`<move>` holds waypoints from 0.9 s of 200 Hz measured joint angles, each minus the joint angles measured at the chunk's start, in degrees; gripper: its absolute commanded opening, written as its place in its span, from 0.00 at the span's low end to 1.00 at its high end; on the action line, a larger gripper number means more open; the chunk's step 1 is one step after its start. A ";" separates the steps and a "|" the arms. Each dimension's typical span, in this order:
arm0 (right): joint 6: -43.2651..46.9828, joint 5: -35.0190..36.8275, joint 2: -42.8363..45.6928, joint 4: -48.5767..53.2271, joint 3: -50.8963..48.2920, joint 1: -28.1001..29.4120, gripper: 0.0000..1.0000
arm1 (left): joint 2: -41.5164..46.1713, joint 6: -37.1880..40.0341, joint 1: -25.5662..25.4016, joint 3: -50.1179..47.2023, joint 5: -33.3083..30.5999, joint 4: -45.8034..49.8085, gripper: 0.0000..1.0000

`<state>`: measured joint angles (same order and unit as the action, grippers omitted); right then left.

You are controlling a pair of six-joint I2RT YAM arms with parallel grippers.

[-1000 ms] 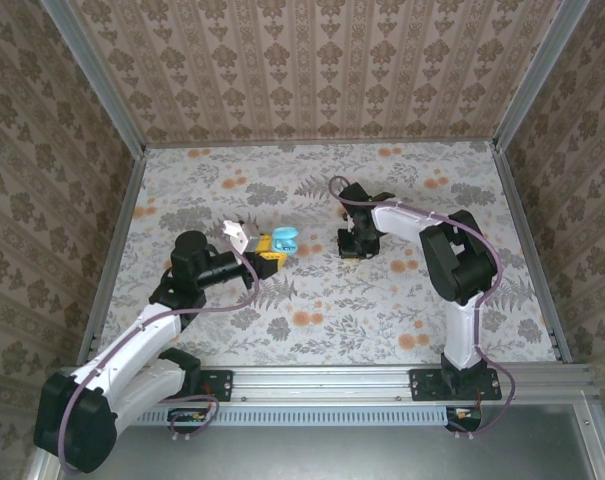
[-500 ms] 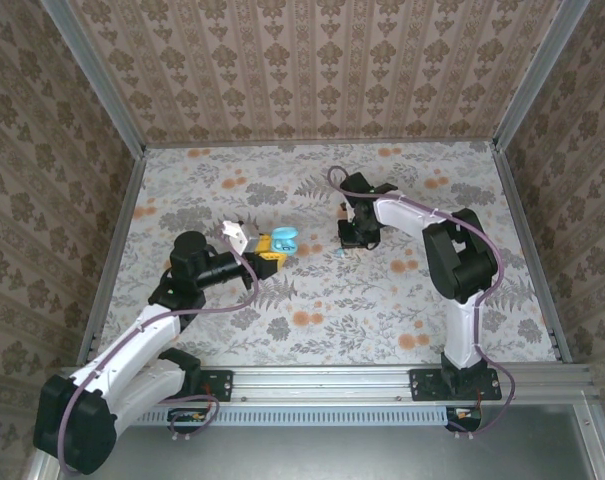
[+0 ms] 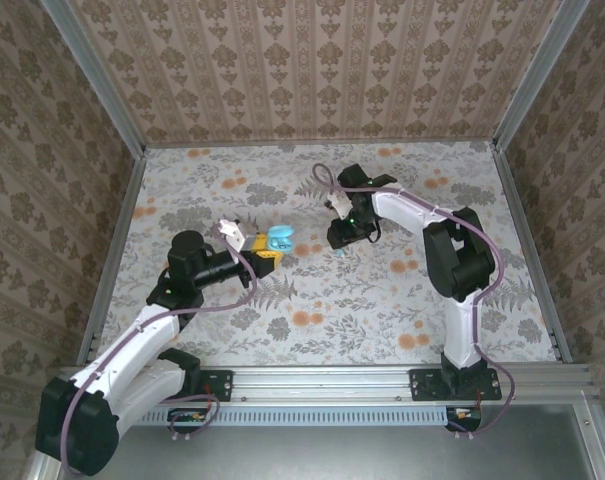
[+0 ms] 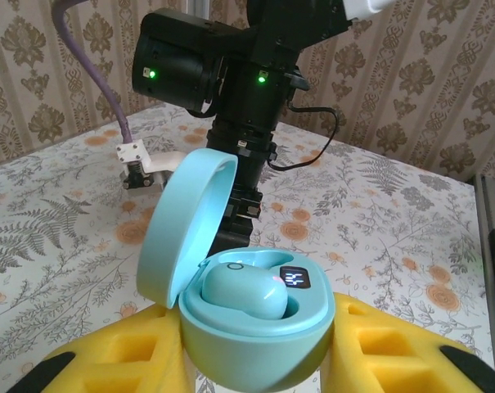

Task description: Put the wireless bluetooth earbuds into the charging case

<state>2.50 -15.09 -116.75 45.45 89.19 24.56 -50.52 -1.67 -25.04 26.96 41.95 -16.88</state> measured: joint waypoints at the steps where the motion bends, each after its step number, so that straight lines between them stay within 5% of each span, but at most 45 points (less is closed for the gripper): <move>1: 0.28 0.00 -0.07 0.11 0.04 0.00 0.47 | 0.02 0.00 0.02 0.00 0.00 0.02 0.36; 70: 8.63 0.00 -4.20 4.26 3.76 0.02 0.51 | -0.15 -0.02 0.02 0.02 0.02 0.70 0.36; 180: 10.82 0.26 -7.34 5.14 4.55 0.46 0.40 | -1.73 0.20 0.02 0.09 0.02 0.85 0.36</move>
<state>13.32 -14.83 -124.09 50.59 93.73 25.02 -52.25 -1.48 -25.02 27.05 41.98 -16.03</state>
